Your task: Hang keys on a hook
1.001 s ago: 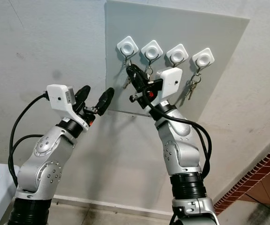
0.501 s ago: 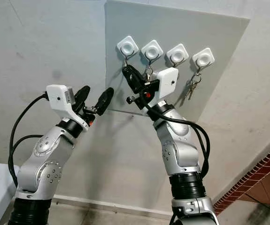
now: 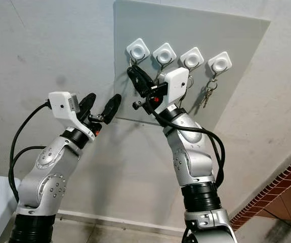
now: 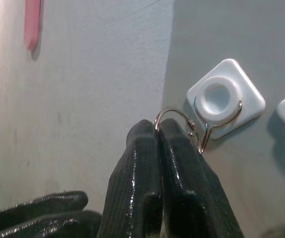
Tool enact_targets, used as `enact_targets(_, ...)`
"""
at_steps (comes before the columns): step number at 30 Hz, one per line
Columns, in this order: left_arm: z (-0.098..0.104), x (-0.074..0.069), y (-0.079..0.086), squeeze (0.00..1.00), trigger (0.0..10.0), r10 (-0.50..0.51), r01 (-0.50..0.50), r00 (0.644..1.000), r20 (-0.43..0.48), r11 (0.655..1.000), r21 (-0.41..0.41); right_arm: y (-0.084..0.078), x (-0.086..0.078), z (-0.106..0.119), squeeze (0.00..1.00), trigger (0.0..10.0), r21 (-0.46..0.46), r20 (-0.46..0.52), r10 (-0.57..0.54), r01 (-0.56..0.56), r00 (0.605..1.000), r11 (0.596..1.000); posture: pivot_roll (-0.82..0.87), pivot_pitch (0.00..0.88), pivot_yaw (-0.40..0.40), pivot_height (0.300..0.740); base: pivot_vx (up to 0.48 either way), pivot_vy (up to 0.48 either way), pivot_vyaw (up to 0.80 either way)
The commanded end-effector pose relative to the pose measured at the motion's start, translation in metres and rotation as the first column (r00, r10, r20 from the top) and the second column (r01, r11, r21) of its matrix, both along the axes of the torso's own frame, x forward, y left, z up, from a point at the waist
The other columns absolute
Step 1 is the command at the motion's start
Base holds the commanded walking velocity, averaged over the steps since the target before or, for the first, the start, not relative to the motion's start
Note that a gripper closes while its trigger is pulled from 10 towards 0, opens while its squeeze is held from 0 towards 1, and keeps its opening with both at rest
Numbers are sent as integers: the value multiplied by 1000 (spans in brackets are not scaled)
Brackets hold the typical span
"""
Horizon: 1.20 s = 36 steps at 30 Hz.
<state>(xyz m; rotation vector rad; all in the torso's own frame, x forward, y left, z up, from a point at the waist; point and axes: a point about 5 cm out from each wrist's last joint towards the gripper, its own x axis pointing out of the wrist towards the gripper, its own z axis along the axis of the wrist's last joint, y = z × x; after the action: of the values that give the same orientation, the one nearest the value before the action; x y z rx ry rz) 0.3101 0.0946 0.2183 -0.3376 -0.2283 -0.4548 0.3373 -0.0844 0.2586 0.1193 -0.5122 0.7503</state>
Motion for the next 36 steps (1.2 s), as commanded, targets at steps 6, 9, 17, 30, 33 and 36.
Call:
enact_targets(6, 8, -2, -2, 0, 10000, -6, 6, 1000, 20, 1000, -13, 1, 0, 3, 0, 10000, -72, 34, 1, 1, 999, 997, 67, 4, -82, 740, 0, 0, 0)
enact_targets(9, 8, -2, -1, 0, 10000, -3, 3, 1000, 16, 1000, -15, -1, 1, -5, 0, 10000, -113, 10, -15, 16, 1000, 993, 68, 4, -83, 740, 0, 0, 0)
enact_targets(17, 8, -3, 0, 0, 10000, 1, -1, 1000, 11, 1000, -22, -2, 1, -18, 0, 10000, -119, -46, -15, 9, 999, 993, 73, 3, -85, 740, 0, 0, 0)
enact_targets(30, 6, -4, 2, 0, 10000, 12, -12, 1000, 2, 1000, -29, -7, -4, -34, 1000, 10000, -31, -94, -43, 41, 995, 999, 86, 0, -88, 740, 0, 0, 0)
enact_targets(33, 6, -4, 2, 0, 10000, 11, -11, 1000, 1, 1000, -28, -7, -5, -37, 1000, 10000, -29, -105, -44, 42, 994, 999, 87, 0, -88, 740, 0, 0, 0)
enact_targets(36, 6, -4, 2, 0, 10000, 11, -11, 1000, -2, 1000, -26, -8, -8, -49, 1000, 10000, -26, -134, -50, 47, 990, 999, 85, 0, -86, 740, 0, 0, 0)
